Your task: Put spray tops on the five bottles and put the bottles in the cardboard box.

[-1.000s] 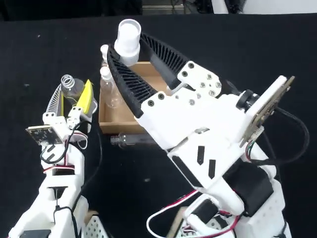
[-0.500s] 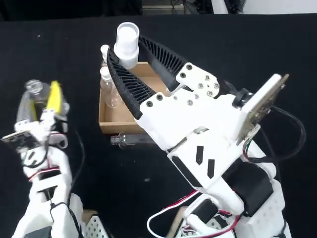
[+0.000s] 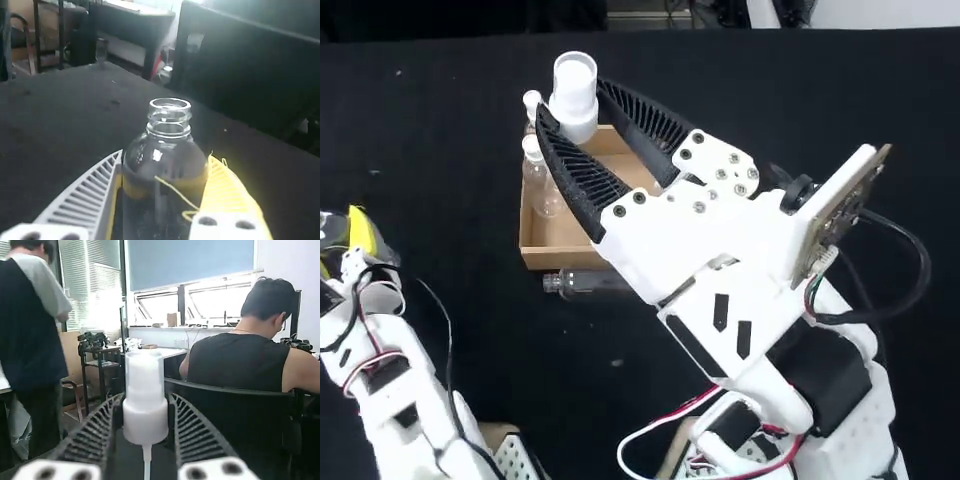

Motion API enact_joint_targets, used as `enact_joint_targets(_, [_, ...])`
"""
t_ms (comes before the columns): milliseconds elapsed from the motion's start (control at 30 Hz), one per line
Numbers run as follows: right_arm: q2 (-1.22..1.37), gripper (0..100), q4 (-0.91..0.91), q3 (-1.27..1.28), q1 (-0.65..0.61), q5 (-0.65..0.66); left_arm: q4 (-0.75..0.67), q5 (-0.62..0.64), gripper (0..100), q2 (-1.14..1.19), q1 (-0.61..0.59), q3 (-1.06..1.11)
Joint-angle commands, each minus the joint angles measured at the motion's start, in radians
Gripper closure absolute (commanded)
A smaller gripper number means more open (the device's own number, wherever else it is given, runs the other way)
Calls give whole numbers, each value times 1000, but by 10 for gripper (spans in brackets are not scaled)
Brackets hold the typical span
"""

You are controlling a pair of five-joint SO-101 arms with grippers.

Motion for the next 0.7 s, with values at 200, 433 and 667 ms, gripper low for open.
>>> enact_joint_targets(200, [-19,987,2,-5,-11,-2,779,-20,964,-726,211,-13])
enact_joint_targets(433, [-15,987,2,-5,-11,-2,789,-232,964,-571,443,-50])
enact_joint_targets(667, [-15,985,2,-4,-9,-2,1042,-299,964,-572,664,-189])
